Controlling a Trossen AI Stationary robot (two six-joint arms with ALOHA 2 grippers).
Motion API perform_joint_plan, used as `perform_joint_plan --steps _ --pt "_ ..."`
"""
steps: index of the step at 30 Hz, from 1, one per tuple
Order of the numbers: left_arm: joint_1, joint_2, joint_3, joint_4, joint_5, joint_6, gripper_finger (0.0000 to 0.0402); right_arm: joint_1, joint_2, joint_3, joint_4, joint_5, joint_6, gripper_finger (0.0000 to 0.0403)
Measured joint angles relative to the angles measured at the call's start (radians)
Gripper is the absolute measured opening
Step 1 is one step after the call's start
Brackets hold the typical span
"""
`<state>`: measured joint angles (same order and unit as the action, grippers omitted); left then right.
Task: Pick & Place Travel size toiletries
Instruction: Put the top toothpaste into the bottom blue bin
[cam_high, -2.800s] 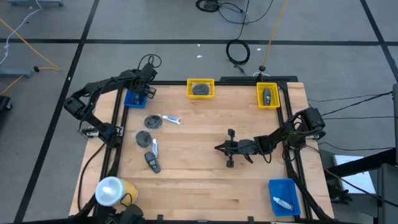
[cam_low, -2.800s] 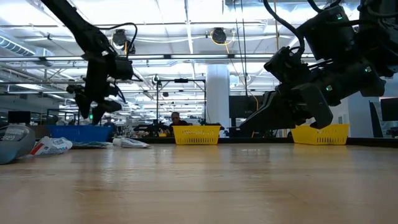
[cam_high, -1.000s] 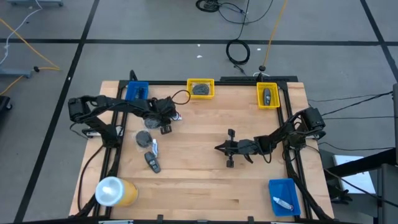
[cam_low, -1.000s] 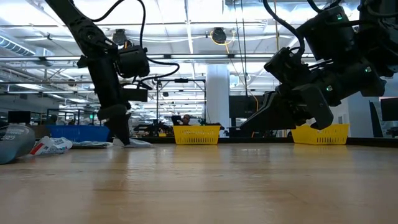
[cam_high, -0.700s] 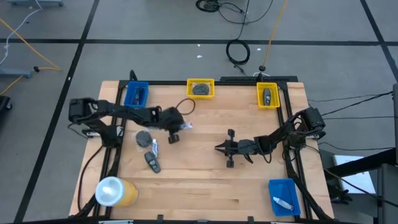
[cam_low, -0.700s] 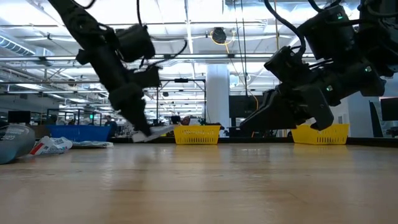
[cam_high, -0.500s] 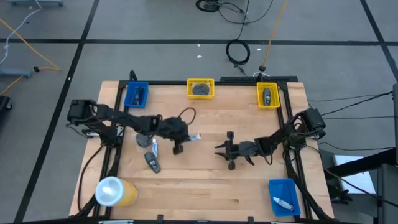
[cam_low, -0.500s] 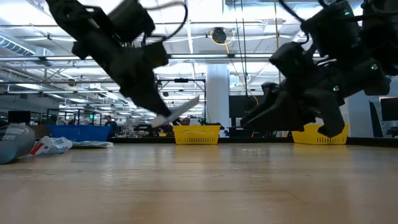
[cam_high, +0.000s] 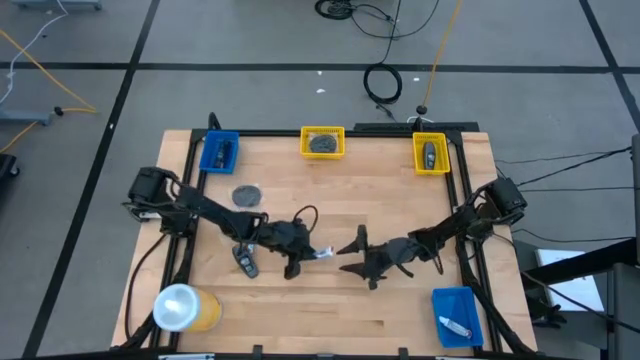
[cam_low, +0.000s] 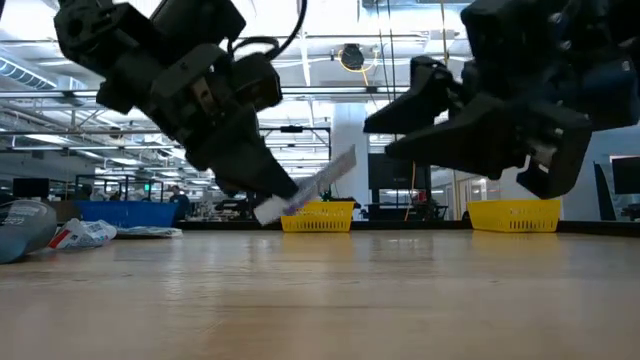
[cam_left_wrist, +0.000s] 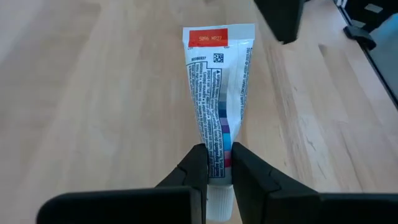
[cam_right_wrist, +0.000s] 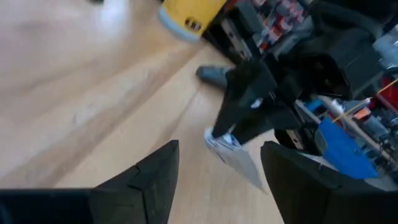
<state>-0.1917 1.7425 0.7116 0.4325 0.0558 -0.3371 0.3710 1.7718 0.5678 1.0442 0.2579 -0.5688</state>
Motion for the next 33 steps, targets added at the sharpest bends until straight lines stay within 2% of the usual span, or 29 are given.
perform_joint_plan --steps 7,11,14,22,27,31,33 --pt "-0.007 0.096 0.023 0.072 0.032 -0.042 0.0046 -0.04 0.0 0.061 -0.178 -0.002 -0.008 0.02" --pt "-0.007 0.146 0.075 0.073 0.072 -0.027 0.0047 -0.052 0.0 0.065 -0.195 -0.065 -0.041 0.0172" --pt "-0.007 0.17 0.113 0.061 0.084 0.005 0.0047 -0.056 0.0 0.065 -0.24 -0.106 -0.046 0.0138" --pt "0.003 0.17 0.145 0.033 0.085 0.025 0.0047 -0.042 0.0 0.065 -0.282 -0.1 -0.057 0.0014" --pt "0.026 0.168 0.147 0.01 0.116 0.041 0.0052 -0.017 0.0 0.065 -0.289 -0.079 -0.023 0.0011" --pt "0.068 0.15 0.148 -0.034 0.2 0.076 0.0093 0.011 -0.053 0.065 -0.396 -0.025 0.062 0.0003" --pt "0.082 0.127 0.143 -0.117 0.205 0.097 0.0119 0.03 -0.107 0.064 -0.5 0.011 0.124 0.0003"
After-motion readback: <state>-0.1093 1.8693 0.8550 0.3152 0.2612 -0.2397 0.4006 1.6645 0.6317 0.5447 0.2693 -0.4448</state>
